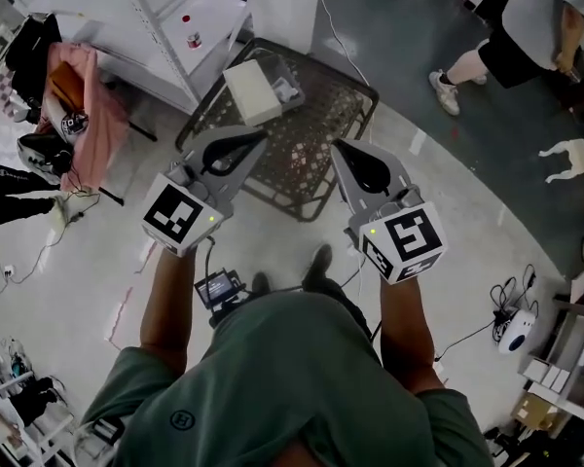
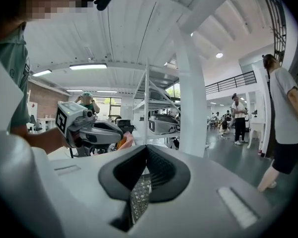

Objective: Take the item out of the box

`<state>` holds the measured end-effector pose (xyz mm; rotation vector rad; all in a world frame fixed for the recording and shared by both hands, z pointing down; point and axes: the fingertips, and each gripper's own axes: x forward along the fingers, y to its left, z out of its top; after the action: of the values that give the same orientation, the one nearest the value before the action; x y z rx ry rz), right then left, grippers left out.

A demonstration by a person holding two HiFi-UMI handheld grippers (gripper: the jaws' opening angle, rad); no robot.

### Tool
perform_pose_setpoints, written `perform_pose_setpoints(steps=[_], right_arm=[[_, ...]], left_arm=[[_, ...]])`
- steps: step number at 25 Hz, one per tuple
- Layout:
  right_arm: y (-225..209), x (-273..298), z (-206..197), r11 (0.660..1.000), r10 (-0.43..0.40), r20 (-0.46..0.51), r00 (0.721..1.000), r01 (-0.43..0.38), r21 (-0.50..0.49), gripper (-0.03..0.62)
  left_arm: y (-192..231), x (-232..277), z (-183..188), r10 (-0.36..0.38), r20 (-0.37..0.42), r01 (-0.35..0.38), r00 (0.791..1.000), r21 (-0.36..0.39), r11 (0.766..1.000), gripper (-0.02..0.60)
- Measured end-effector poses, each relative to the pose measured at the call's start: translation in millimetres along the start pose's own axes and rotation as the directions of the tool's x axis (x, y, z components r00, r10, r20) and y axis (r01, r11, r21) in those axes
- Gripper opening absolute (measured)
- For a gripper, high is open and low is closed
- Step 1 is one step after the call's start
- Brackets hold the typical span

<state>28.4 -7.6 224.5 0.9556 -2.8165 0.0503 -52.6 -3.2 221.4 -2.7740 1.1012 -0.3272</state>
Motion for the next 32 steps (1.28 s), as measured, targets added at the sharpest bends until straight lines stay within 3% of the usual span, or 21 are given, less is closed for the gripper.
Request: perform_pose_setpoints(steps=[8,17,23,32], right_arm=[[-73,21,-7,0.995,0.104,-0.002,0.995,-0.104,0.008,0.005],[-123,34,-11,0.982,0.187,0.021,0.982,-0.187,0.01,0.005],[-139,52,-24,0.984,0.175,-0.011,0.985,-0.174,0.048,0.005],[-159,106,-11,0.997,0.063,-0.053,0.997,-0.061,0.037,0.005]], left_arm=[[21,67,-4,0.09,-0.051,-0.091,0.995,-0.019,0.996,0.003],[36,115,-7,0.156,-0.105,-0.158,0.982,-0.01,0.987,0.003],[57,130,-18,0.134,-0.118,-0.138,0.984,-0.03,0.99,0.003],[125,152,-36,0.031,-0.066,-0.035,0.997,-0.052,0.998,0.003]])
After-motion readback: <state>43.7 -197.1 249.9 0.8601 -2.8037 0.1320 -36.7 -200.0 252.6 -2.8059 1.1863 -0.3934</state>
